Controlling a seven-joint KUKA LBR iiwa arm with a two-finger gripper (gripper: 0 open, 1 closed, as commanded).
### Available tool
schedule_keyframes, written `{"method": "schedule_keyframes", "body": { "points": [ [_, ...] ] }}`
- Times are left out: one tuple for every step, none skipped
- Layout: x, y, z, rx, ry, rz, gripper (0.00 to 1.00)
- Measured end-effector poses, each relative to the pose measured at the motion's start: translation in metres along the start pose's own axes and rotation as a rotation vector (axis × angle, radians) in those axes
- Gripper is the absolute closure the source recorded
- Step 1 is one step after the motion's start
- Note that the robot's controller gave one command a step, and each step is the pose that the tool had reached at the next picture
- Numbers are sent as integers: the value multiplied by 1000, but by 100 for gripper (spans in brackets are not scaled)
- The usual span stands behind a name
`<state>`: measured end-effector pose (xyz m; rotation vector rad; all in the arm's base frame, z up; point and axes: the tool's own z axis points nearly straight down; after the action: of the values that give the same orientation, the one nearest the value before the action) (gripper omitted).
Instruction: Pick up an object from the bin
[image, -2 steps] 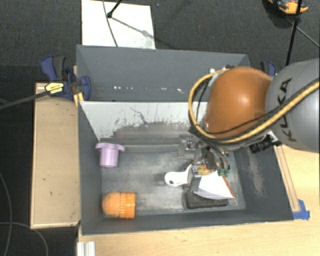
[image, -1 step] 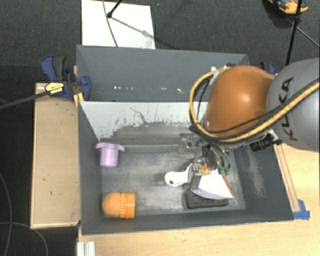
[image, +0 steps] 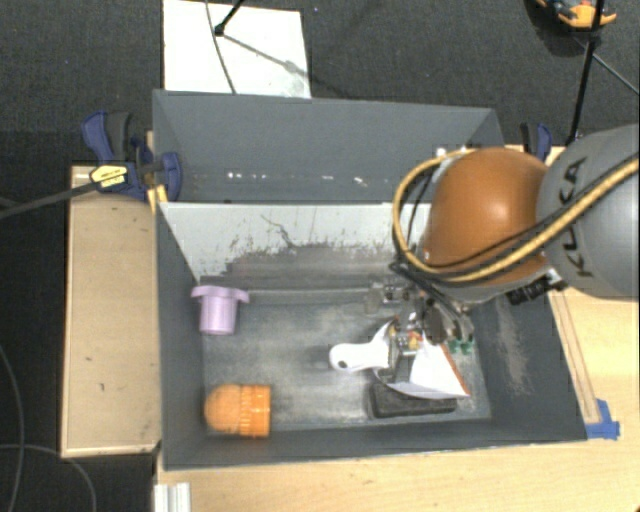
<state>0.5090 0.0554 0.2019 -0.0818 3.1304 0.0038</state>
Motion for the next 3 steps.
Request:
{"method": "schedule_keyframes", "body": {
  "points": [
    [-10,-19,32,4,10,66,0],
    [-1,-21,49,2,8,191,0],
    [-7,-28,88,2,4,122,0]
  ]
}}
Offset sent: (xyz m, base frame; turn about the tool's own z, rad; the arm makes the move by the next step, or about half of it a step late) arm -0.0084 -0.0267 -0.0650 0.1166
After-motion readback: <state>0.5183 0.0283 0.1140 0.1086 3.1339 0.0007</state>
